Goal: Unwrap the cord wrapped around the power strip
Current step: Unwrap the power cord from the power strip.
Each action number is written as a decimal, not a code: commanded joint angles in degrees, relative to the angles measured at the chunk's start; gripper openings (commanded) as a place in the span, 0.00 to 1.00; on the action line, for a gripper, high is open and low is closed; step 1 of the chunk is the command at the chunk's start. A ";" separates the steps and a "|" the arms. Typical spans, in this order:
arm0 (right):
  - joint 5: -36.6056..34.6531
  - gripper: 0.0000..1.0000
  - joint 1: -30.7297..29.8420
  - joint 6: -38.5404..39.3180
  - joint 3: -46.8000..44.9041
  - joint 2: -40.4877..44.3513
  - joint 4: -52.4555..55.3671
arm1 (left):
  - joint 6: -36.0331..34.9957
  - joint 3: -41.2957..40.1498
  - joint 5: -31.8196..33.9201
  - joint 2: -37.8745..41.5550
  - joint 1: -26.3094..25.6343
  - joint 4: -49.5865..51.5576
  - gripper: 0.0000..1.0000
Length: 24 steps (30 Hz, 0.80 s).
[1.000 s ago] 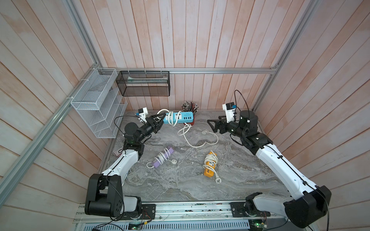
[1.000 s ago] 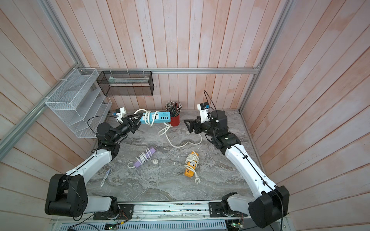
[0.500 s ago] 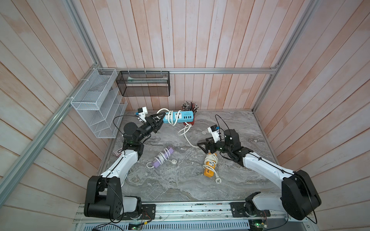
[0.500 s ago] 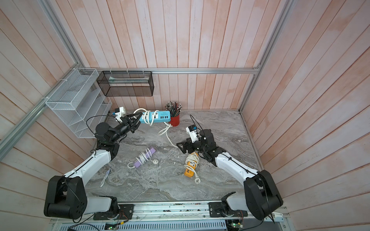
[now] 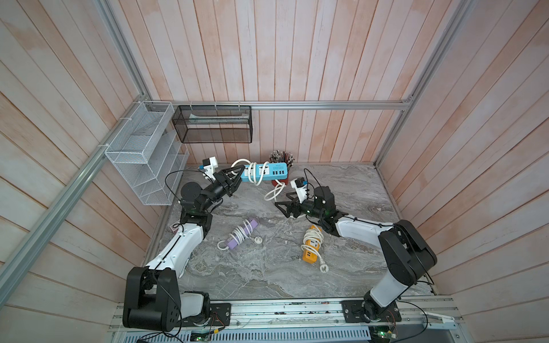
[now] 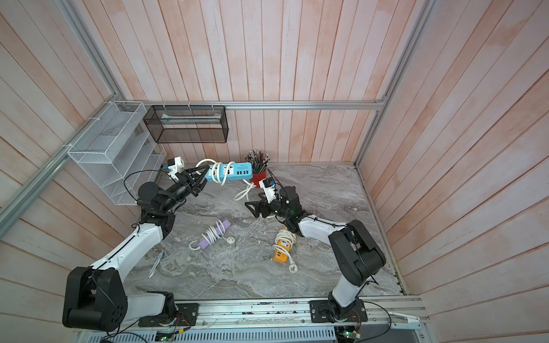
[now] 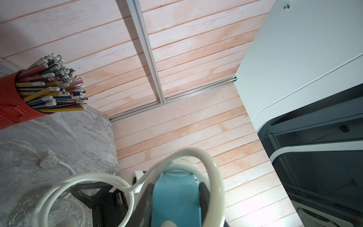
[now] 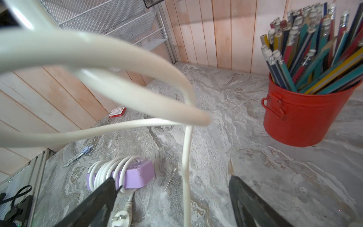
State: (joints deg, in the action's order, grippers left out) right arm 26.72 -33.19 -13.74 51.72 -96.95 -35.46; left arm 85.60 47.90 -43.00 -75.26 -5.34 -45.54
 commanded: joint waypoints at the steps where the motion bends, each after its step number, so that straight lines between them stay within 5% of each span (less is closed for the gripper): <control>1: -0.24 0.90 0.10 -0.74 2.52 -2.82 -5.62 | 1.15 2.72 0.56 2.40 0.33 -2.15 0.00; 10: -1.42 0.78 -1.66 -3.16 1.67 -7.86 -11.91 | 1.58 3.07 0.82 2.75 0.29 -1.94 0.00; 17: -1.63 0.28 -1.67 -3.84 2.94 -9.72 -11.88 | 2.06 2.44 1.21 2.93 0.33 -2.43 0.00; 21: -1.02 0.38 -1.70 -4.36 3.79 -11.18 -12.10 | 2.63 2.11 1.35 2.99 0.33 -3.12 0.00; 24: -0.98 0.34 -1.92 -5.03 4.31 -12.40 -12.50 | 2.99 2.24 1.43 3.35 0.33 -3.30 0.00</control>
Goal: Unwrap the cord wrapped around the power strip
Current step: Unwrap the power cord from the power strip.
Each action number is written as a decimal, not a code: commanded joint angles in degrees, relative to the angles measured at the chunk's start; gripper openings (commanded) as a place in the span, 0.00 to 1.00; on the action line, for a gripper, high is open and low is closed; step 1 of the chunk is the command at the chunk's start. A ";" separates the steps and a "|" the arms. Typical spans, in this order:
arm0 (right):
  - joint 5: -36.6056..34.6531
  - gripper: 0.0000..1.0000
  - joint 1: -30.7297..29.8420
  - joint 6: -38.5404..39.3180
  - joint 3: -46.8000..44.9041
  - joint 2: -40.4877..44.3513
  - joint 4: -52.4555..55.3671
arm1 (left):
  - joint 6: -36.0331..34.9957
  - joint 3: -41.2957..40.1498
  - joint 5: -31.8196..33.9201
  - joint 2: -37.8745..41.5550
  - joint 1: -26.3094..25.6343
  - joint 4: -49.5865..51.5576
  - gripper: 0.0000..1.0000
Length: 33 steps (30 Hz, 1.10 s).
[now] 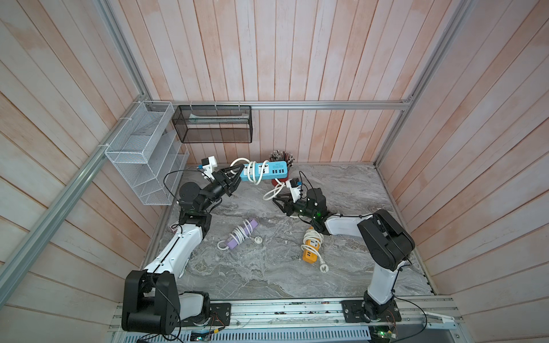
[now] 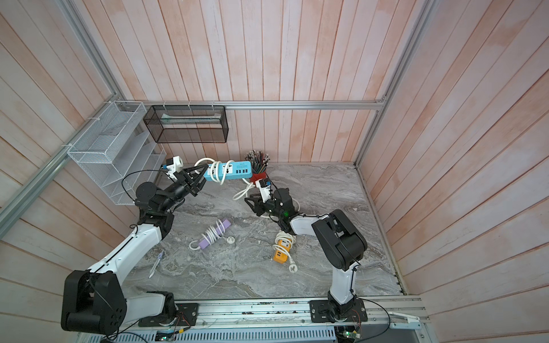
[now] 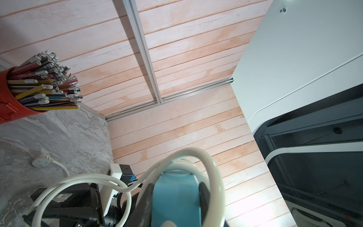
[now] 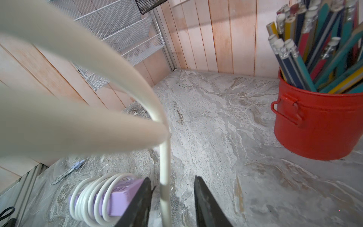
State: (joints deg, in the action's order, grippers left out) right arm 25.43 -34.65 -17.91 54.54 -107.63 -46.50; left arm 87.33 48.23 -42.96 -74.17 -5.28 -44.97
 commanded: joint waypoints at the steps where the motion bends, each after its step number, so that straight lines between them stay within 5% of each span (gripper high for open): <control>1: 0.57 0.34 -0.49 -1.42 1.56 -2.08 -2.05 | 1.26 2.00 1.37 2.35 0.27 -3.77 0.00; 6: 0.84 0.27 -1.07 -2.86 2.31 -3.52 -3.62 | 1.74 1.61 1.21 2.50 0.22 -4.06 0.00; 9: 0.58 0.00 -1.03 -3.27 2.42 -3.42 -3.80 | 1.88 1.17 1.28 2.61 0.26 -4.36 0.00; 33: -9.73 0.00 6.40 3.51 -3.21 24.46 8.55 | -2.25 -3.40 5.07 0.13 0.66 -2.82 0.00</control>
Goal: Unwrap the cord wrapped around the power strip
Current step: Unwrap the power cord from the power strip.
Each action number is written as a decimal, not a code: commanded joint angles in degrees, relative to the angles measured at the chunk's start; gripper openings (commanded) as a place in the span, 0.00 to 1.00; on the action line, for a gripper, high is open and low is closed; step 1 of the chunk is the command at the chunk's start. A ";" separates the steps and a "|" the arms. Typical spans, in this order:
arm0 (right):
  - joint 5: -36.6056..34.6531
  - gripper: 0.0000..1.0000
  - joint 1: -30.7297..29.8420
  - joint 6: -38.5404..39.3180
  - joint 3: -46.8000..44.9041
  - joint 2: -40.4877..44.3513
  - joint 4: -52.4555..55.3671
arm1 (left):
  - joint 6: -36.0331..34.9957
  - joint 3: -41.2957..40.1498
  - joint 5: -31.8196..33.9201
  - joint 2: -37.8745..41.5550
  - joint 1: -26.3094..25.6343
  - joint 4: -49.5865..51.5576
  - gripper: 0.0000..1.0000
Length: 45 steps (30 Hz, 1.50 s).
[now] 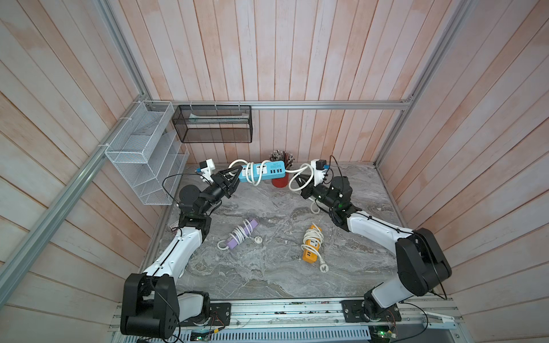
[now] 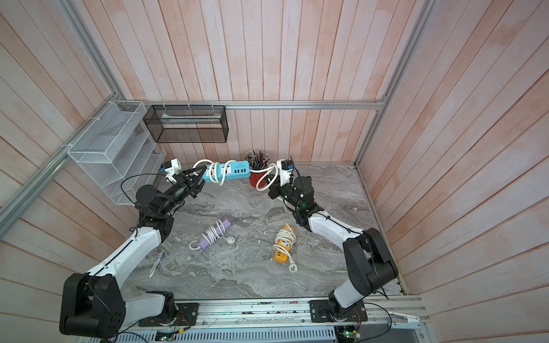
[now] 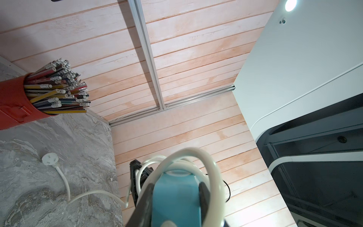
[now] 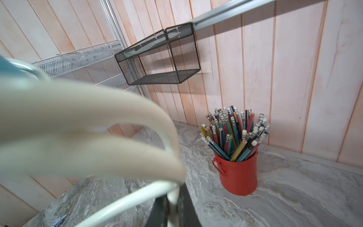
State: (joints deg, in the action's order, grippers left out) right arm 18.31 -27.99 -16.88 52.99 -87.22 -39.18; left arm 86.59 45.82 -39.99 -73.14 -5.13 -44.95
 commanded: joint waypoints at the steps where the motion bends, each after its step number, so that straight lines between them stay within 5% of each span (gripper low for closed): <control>1: -3.09 0.00 -0.15 3.08 -2.36 5.71 2.37 | -0.97 -1.09 2.11 -1.40 0.62 -3.71 0.00; 8: -6.27 0.00 4.43 4.41 -10.41 17.59 7.36 | -0.23 -1.83 2.62 -1.52 3.06 -4.94 0.00; 14: -8.99 0.00 14.01 2.39 -14.32 24.22 13.56 | -0.10 -2.28 2.37 -0.61 4.93 -4.98 0.00; 18: -16.25 0.00 16.53 3.72 -11.33 20.34 21.38 | 0.53 -1.92 2.37 -0.38 4.95 -5.74 0.00; 25: -27.38 0.00 19.36 -0.08 -0.51 1.70 35.67 | 0.82 -0.86 1.67 0.11 4.94 -5.72 0.00; 31: -26.91 0.55 19.97 -1.44 6.06 -7.70 42.65 | 0.55 -0.82 1.48 -0.24 4.95 -5.95 0.00; 34: -27.76 0.75 20.18 -2.14 6.28 -7.92 43.98 | -0.37 -0.32 1.80 -0.97 4.95 -6.16 0.00; 45: -22.34 0.95 20.91 0.54 4.12 7.41 41.02 | -2.91 1.62 1.67 -7.28 3.32 -9.29 0.00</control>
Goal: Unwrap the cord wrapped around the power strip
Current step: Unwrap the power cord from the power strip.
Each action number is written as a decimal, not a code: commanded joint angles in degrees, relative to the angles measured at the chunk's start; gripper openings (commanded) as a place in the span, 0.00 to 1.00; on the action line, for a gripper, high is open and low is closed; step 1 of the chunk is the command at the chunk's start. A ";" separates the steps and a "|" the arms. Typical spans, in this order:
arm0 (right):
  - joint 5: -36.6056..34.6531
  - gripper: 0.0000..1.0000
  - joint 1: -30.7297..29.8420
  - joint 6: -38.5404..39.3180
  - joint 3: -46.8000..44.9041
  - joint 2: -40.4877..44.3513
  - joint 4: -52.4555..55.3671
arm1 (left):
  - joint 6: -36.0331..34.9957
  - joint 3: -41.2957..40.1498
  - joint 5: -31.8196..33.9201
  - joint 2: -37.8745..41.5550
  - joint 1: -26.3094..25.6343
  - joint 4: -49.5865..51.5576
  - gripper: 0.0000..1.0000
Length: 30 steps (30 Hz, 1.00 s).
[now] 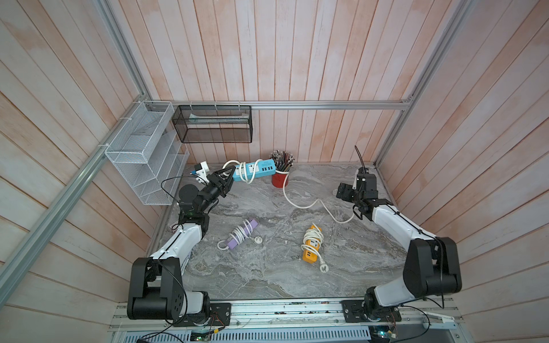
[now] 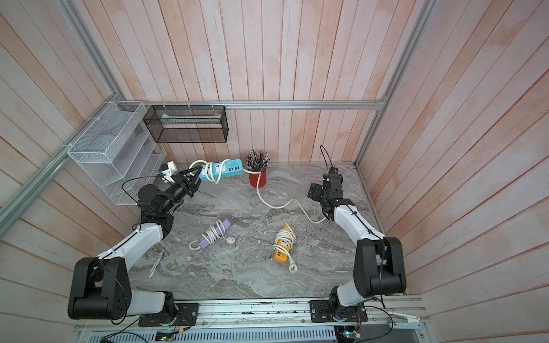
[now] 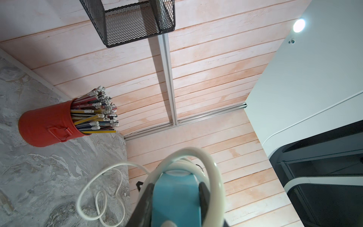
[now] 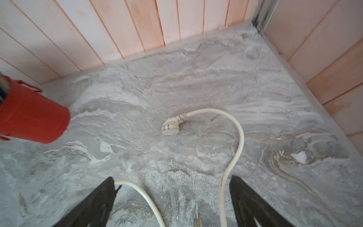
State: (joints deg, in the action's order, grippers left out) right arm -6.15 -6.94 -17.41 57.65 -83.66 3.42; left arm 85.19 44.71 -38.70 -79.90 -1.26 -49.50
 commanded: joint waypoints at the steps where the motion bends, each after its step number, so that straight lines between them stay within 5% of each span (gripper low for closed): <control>1: 3.69 0.95 -0.25 1.67 -0.36 5.14 -1.38 | -1.61 2.97 0.22 -1.03 -0.67 -4.92 0.00; 6: 14.26 0.95 -5.43 7.23 -3.88 11.60 -10.35 | -1.37 4.44 -0.74 -2.49 -1.93 -5.18 0.00; 11: 21.65 0.95 -13.66 13.89 -2.67 7.98 -15.13 | -0.99 5.17 -1.42 -1.65 -3.11 -2.86 0.00; 20: 21.85 0.92 -20.63 18.77 0.14 1.06 -26.61 | -1.33 5.79 -2.28 1.25 -4.45 2.03 0.00; 30: 22.57 0.88 -24.66 21.45 6.97 -6.39 -26.71 | -0.36 5.32 -2.11 1.67 -5.33 1.52 0.00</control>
State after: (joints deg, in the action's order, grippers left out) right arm 15.57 -31.24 2.70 62.78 -88.51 -21.43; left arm 84.20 48.21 -40.25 -80.01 -6.04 -45.76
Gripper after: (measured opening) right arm 0.886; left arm 0.316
